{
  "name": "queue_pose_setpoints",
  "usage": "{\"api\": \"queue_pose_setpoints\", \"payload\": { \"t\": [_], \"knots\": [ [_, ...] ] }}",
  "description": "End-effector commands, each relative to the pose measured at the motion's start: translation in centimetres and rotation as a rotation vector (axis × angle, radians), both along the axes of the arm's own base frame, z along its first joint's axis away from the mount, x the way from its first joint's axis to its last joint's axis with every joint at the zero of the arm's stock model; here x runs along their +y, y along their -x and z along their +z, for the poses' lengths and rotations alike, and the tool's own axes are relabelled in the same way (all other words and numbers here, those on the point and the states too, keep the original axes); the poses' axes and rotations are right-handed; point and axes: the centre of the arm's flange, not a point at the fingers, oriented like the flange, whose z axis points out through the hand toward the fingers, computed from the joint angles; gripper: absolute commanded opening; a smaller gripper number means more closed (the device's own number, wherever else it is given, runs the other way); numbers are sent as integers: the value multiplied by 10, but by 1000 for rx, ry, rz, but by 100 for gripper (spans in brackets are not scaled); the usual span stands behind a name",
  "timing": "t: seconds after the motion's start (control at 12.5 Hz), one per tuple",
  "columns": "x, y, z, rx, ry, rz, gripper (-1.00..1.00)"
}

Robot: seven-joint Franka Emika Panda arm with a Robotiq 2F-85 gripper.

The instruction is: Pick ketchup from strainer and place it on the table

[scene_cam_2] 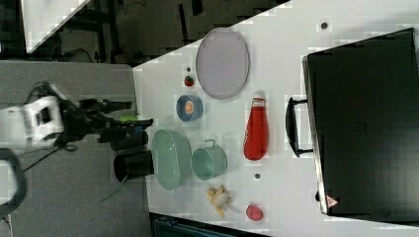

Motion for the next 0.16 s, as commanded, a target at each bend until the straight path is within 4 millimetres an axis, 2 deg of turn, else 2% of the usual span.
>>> {"api": "queue_pose_setpoints", "payload": {
  "t": [0.08,0.16],
  "knots": [
    [-9,-1,-22,94,-9,-77,100],
    [-9,-2,-21,85,-9,-77,100]
  ]
}}
